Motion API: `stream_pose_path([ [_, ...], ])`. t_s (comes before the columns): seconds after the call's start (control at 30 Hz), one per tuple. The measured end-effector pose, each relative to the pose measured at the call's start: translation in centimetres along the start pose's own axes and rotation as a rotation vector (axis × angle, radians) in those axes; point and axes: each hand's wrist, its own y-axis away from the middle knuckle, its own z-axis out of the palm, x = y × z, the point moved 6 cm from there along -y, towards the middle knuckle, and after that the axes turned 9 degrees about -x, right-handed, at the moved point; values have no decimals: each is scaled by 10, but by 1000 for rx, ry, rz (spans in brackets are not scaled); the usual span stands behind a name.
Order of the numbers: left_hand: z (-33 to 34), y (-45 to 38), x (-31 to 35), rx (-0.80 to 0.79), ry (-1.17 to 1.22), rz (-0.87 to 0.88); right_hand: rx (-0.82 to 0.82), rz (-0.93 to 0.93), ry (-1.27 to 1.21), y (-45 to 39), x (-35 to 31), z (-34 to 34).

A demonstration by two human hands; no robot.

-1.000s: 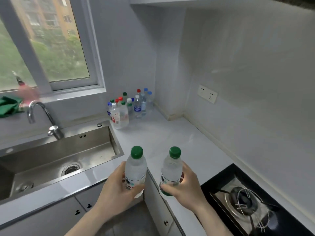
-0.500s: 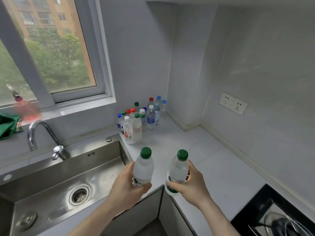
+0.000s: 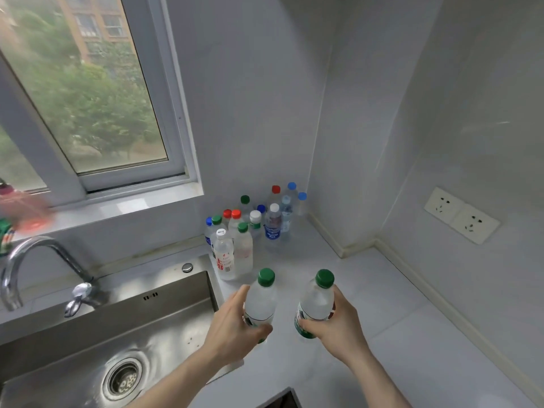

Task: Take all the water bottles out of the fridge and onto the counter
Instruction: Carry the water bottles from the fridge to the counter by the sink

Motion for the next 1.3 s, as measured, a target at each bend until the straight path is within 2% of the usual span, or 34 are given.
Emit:
stream_pose_path([
  [0.33,-1,-89,-3,45,-134,-12,-13,-31,36,-94,8,-9],
  [0.57,4,-144,-10,46,-206,-116,-31,-14,102,-128,21,-11],
  [1.03,23,-223,-35,-2,-80,-305,-46,123,117,-190,50,-3],
  [1.3,20,-252,-42,18,-37,-321,-30,153,108,-235,59,16],
])
